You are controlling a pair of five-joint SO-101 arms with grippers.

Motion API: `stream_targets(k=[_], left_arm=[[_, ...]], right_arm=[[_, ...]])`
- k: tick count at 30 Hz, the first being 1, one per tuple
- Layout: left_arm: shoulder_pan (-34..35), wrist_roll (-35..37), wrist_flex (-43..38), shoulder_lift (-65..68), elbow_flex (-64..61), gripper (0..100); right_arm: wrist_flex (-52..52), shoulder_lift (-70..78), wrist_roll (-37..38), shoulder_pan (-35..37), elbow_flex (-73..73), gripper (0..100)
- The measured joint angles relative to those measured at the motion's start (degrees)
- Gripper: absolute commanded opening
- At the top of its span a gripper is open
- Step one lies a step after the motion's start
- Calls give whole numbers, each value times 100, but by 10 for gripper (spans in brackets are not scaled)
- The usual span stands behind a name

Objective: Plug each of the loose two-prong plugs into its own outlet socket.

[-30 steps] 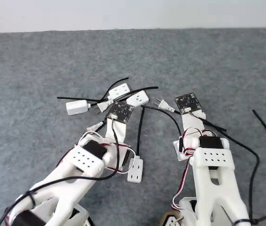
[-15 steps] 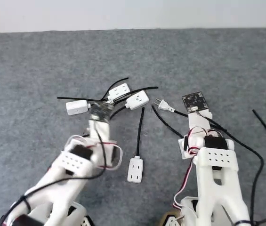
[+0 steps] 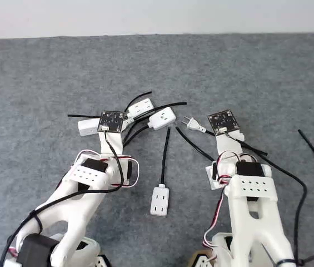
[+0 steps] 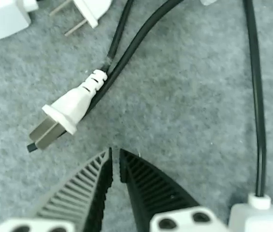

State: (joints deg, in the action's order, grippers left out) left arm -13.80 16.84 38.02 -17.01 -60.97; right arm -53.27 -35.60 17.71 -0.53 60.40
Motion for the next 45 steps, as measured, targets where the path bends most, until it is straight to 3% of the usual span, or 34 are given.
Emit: stream_targets(k=[16,25,45], left_arm=[[0,0,0,35,0,27],[0,0,0,35,0,27],[0,0,0,35,0,27]], right_arm=[[1363,501,1292,-141,167,97],[651,2426,1626,-158,-1064,98],[571,2892,1802,35,-1354,93]])
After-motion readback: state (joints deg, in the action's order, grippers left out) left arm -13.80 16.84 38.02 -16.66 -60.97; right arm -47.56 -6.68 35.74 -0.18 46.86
